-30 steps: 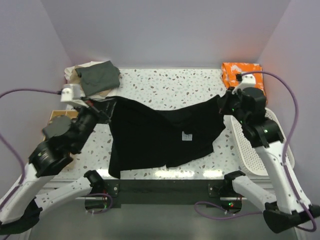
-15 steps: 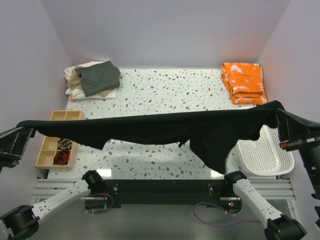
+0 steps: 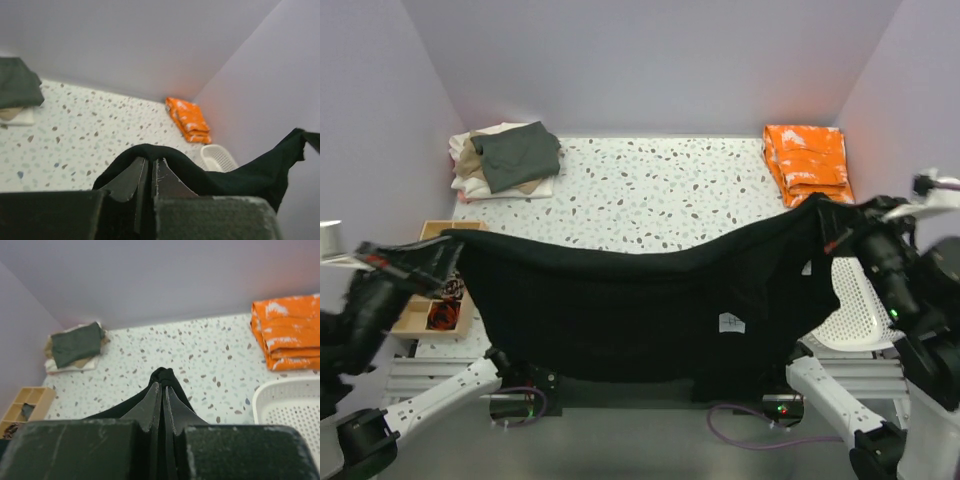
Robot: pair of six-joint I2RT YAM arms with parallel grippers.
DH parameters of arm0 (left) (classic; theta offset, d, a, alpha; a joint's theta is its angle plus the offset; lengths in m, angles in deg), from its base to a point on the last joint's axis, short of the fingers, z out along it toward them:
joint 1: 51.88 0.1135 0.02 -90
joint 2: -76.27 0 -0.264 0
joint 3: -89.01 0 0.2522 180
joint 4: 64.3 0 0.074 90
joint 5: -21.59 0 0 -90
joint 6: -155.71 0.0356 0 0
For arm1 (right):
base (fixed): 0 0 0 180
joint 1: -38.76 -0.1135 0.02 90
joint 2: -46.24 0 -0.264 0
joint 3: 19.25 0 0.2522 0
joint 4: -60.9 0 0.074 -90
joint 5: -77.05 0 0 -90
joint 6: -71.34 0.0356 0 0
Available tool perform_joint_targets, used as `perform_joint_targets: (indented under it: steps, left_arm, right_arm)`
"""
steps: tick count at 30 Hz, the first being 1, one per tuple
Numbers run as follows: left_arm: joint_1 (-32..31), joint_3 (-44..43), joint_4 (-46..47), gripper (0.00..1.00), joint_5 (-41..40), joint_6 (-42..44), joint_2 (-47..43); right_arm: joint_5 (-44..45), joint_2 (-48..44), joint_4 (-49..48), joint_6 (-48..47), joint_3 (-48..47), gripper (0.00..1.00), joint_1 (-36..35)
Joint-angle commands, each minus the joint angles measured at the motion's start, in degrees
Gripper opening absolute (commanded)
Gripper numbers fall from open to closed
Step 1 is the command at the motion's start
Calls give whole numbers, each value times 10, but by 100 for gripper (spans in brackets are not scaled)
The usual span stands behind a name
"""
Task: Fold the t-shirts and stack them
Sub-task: Flatten out the tshirt, then grap the side of the flattened tshirt furthest away from the robot with both arms
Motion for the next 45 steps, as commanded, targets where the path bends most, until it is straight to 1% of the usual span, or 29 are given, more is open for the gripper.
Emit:
perform_joint_targets:
  steps: [1,2,3,4,5,6,8,10,12,13,14,15,16,17,19,20,21,23,24,25,28,30,31,34,36,39,42,43,45]
  left_arm:
    - [3,138,102,0,-64,-15,26]
    - [4,186,119,0,-68,-18,30]
    - [3,208,132,0,-74,-20,31]
    - [4,231,168,0,-75,-24,38]
    - [3,275,187,0,-76,-28,44]
    - [4,293,201,0,-78,-30,51]
    - [4,342,234,0,-119,-38,81]
    - [4,380,271,0,-170,-38,117]
    - [6,397,300,0,-203,-33,146]
    - [10,401,322,0,-227,-30,177]
    - [29,402,337,0,-231,-23,193]
    - [45,401,353,0,-227,-12,207]
    - [65,403,387,0,-205,3,235]
    - [117,405,406,0,-183,9,248]
    - [165,411,456,0,-129,24,292]
    - [204,413,468,0,-116,29,309]
    - [218,413,480,0,-108,36,325]
    - [251,415,512,0,-102,55,375]
    - [261,415,521,0,-100,61,390]
    - [268,419,537,0,-96,73,419]
    - [293,430,601,0,-77,86,464]
    - [311,426,613,0,-62,87,485]
    - [317,421,628,0,-45,93,507]
    - [341,397,635,0,-18,99,558]
    - [356,383,637,0,4,101,582]
    - [359,367,639,0,26,102,615]
    - [360,357,617,0,47,88,634]
    - [362,353,607,0,78,85,638]
    - [361,353,582,0,107,66,643]
  right_arm:
    - [57,53,-98,-3,113,0,4]
    - [63,60,-110,-5,131,0,3]
    - [70,65,-133,-4,170,0,3]
    - [78,79,-146,-5,187,0,3]
    - [83,87,-160,-5,207,0,4]
    - [89,94,-188,-5,243,0,3]
    - [108,122,-217,-5,274,0,4]
    - [123,159,-262,-4,305,0,4]
    - [131,195,-306,-8,319,0,4]
    - [133,213,-319,-12,319,0,4]
    - [134,257,-329,-14,318,0,5]
    - [133,278,-340,-16,302,0,11]
    - [133,303,-343,-19,293,0,16]
    - [131,341,-350,-21,285,0,20]
    - [111,382,-373,-23,264,0,40]
    - [103,399,-374,-24,254,0,48]
    - [94,439,-378,-27,232,0,62]
    - [76,482,-379,-26,208,0,76]
    - [67,519,-373,-27,182,0,88]
    - [60,540,-373,-28,169,0,93]
    - [43,603,-379,-28,132,0,106]
    - [33,635,-377,-27,101,0,115]
    - [29,664,-375,-27,88,0,116]
    - [12,721,-369,-24,44,0,123]
    - [-3,744,-358,-23,6,0,129]
    - [-12,774,-339,-28,-28,0,134]
    - [-32,779,-327,-37,-37,0,136]
    - [-39,779,-323,-39,-38,0,136]
    - [-57,774,-303,-48,-38,0,137]
